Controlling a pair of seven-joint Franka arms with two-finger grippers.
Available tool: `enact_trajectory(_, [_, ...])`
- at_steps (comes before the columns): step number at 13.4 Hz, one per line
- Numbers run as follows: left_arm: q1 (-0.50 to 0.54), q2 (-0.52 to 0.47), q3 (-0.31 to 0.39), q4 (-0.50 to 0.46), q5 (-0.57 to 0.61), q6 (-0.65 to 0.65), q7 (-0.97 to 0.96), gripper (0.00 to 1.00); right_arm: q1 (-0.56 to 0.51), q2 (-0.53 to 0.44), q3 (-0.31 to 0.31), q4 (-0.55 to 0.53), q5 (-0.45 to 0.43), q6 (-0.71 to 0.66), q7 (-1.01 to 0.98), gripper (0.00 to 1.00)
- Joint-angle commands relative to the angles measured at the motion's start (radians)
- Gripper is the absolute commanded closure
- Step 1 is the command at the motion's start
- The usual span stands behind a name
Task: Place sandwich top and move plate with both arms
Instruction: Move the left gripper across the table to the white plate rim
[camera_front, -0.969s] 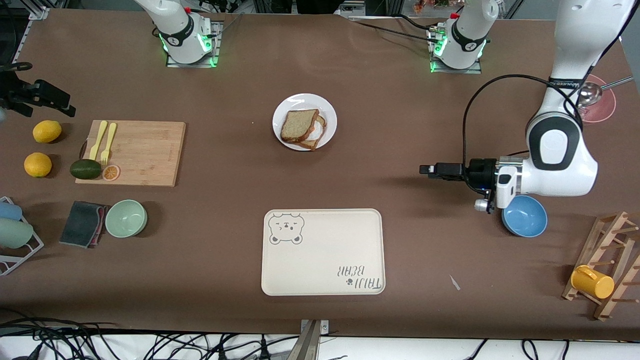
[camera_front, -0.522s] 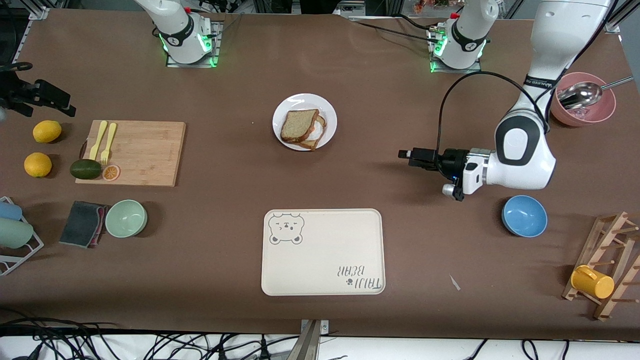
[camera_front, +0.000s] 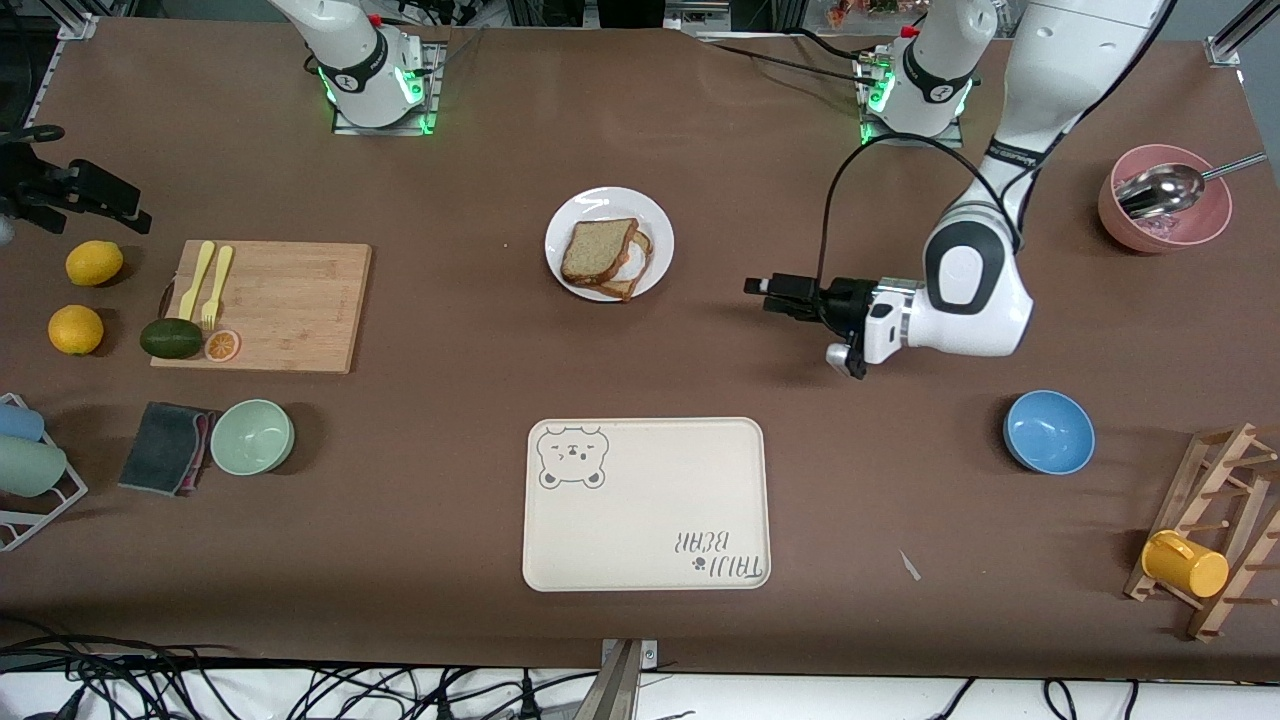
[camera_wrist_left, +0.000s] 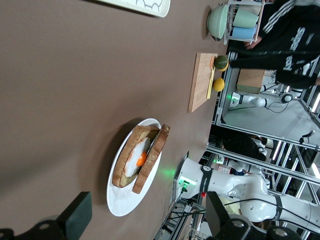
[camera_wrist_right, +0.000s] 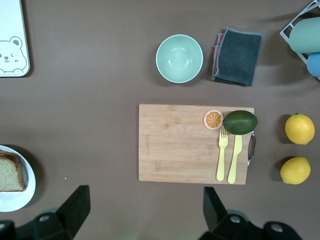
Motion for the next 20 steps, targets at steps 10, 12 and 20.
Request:
enact_trajectory(10, [-0.161,0.074,-0.064,-0.010,-0.089,0.279,0.057,0.00,-0.013,0.000,0.008,0.007,-0.004,-0.015,0.003,0.00])
enact_trajectory(12, [-0.161,0.077,-0.082,-0.017,-0.111,0.279,0.059,0.00,-0.013,0.002,0.008,0.007,-0.004,-0.013,0.003,0.00])
enact_trajectory(20, [-0.227,0.096,-0.087,-0.085,-0.272,0.287,0.203,0.00,-0.013,0.003,0.008,0.009,0.001,-0.013,0.003,0.00])
